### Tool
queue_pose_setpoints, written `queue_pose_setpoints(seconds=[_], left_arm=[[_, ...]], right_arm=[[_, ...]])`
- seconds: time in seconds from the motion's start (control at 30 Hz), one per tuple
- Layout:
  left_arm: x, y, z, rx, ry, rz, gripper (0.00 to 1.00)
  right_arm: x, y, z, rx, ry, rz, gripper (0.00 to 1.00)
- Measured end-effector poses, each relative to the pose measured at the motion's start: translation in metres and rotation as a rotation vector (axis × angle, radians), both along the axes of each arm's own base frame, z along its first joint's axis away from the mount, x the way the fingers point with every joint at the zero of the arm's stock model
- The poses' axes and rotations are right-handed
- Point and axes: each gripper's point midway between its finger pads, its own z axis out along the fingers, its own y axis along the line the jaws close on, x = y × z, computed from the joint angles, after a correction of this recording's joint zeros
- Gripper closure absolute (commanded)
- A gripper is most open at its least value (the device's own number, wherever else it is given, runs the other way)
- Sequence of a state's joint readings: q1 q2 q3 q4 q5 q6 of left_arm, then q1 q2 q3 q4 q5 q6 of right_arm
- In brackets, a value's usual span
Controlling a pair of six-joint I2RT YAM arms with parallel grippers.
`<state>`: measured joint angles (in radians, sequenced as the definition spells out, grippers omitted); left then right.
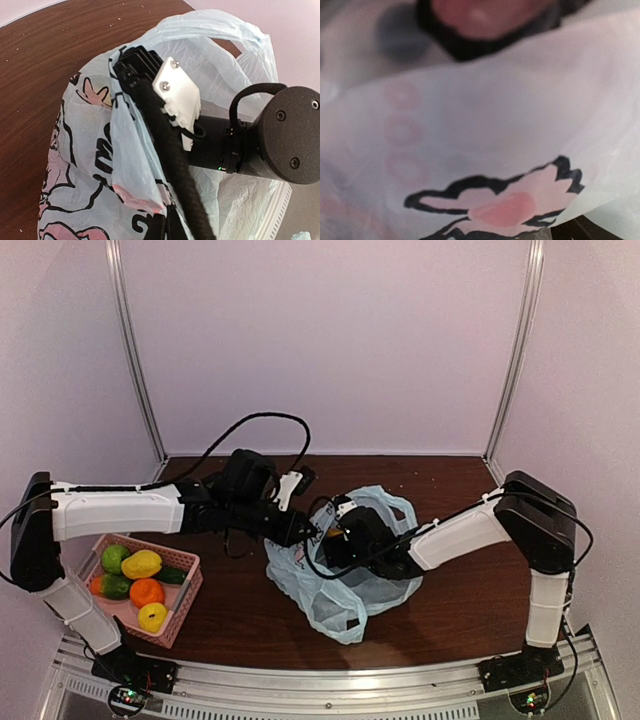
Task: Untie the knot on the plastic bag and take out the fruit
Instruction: Pick up the fake fruit from the takeout bag.
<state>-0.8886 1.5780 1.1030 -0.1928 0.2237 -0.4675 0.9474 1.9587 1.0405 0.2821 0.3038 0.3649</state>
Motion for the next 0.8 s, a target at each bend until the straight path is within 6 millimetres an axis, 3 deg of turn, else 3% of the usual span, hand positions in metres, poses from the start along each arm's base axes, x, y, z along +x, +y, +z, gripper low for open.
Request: queue_pose_setpoints(seconds=[0.27, 0.57, 0.8], left_arm=[[0.002, 0.002, 0.000, -0.002, 0.005, 0.001, 1.00], [0.002, 0.002, 0.000, -0.008, 0.016, -0.002, 1.00], [0.006, 0.005, 0.000, -0.013, 0.023, 0.012, 1.00]], right_arm=[[0.012, 0.001, -0.006, -0.012, -0.018, 0.012, 0.18], [0.018, 0.012, -0.011, -0.006, -0.032, 0.065, 0.39], [0.017, 0.015, -0.006, 0.018, -0.054, 0.086, 0.48]])
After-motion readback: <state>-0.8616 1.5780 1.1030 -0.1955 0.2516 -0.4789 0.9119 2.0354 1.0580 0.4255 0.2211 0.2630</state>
